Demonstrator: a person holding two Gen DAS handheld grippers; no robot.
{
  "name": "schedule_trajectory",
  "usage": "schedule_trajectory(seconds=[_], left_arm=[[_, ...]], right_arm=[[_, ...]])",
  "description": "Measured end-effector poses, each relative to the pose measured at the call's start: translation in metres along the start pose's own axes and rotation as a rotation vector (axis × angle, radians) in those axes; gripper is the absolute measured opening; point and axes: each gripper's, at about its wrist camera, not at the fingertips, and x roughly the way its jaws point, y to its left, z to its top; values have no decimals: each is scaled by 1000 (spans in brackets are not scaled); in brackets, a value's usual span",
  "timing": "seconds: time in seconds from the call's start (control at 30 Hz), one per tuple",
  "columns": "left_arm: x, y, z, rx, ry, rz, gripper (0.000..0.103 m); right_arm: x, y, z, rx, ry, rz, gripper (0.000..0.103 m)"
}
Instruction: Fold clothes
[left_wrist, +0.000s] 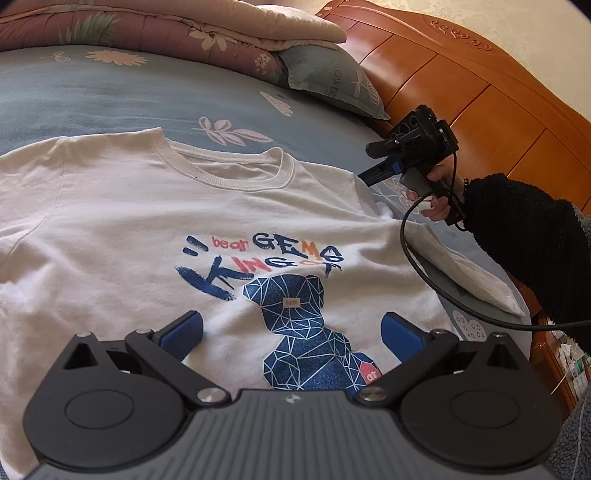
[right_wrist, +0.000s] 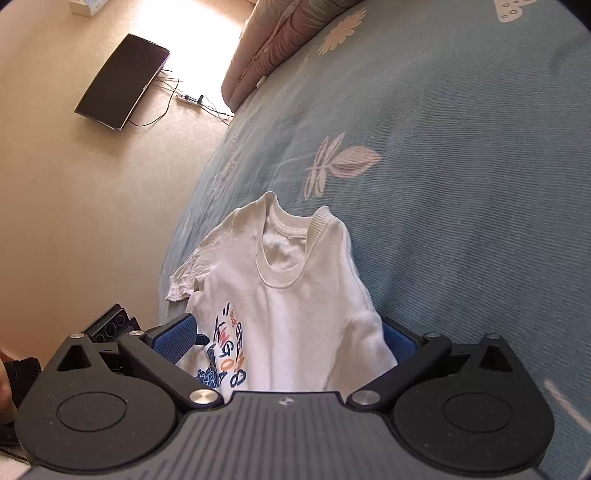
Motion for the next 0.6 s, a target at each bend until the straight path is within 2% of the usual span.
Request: schedule_trajectory(seconds=[0.13,0.2,0.27,0.33,0.4,0.43,0.5,0.53,0.6], left_arm=[[-1,-2,-2,24,3,3,102],[-2,1,-3,11,-1,-6,102],[-3,4,-3,-2,-5,-16,102],[-3,4,-4,-6,-6,-17,102],[-2,3,-3,-3,-6,-13,102],[-2,3,-3,-1,-6,-11,102],[-1,2,-3,3,-5,-8,102],[-1,2,-3,4,-5,-7,102],[-2,1,-4,4,-5,-5,102]], right_arm=[[9,0,9,-10,8,12,103],[2,-1,4,-2,3,-4,97],[-4,-6,0,15,-14,-21,83],[-9,-11,-3,30,-29,-38,76],[-8,-11,-2,24,-18,-58,73],[-7,-11,-1,22,-13,-70,66],[-8,-13,-1,26,-13,-125,42],[-9,-16,-2,24,-14,-188,4],[-9,-20,-6,23,-36,-208,3]])
